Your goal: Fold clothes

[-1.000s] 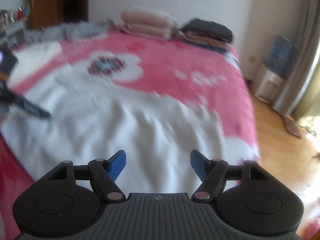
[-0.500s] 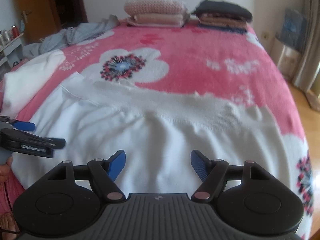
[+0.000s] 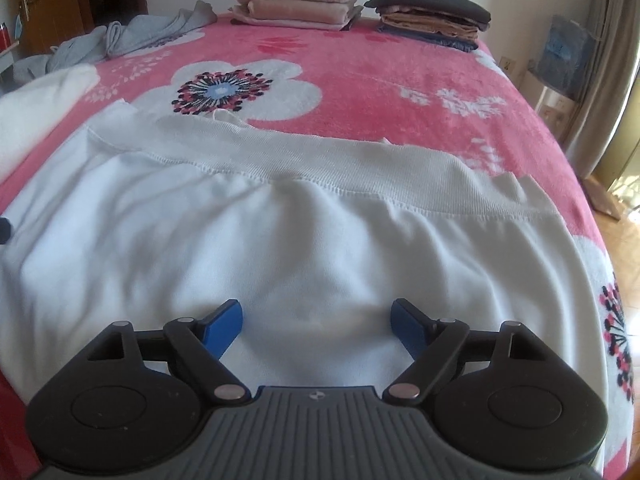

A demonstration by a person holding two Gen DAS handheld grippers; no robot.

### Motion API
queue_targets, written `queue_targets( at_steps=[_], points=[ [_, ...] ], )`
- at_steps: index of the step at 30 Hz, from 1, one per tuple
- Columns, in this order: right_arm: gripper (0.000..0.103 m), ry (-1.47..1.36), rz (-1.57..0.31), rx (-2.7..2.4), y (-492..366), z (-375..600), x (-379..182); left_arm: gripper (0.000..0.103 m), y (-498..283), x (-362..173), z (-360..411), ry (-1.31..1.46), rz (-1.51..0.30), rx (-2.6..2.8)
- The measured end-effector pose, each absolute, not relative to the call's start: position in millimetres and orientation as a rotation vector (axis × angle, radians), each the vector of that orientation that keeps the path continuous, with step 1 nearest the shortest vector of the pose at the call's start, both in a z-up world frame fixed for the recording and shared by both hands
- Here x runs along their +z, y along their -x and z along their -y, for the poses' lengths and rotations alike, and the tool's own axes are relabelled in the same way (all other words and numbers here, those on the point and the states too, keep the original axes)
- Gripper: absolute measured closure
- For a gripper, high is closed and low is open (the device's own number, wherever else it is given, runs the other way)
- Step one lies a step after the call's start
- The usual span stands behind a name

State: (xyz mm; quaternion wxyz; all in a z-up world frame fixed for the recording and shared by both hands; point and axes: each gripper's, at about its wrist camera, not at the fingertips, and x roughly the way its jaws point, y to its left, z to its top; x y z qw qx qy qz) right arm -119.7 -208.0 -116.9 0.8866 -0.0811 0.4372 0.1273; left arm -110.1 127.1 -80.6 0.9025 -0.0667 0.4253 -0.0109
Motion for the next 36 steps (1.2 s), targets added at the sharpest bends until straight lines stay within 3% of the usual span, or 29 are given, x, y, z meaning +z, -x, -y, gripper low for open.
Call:
queue_targets(
  at_steps=[12, 21, 28, 36],
  points=[
    [0.016, 0.167, -0.903, 0.259, 119, 205, -118, 0.000, 83, -102, -165, 0.357, -1.002, -0.117],
    [0.015, 0.167, -0.905, 0.254, 119, 204, -119, 0.010, 74, -107, -168, 0.386, -1.025, -0.276],
    [0.012, 0.164, -0.902, 0.254, 118, 204, -120, 0.025, 52, -111, -173, 0.427, -0.961, -0.272],
    [0.012, 0.155, -0.903, 0.257, 118, 205, -119, 0.026, 20, -119, -170, 0.413, -0.905, -0.275]
  ],
)
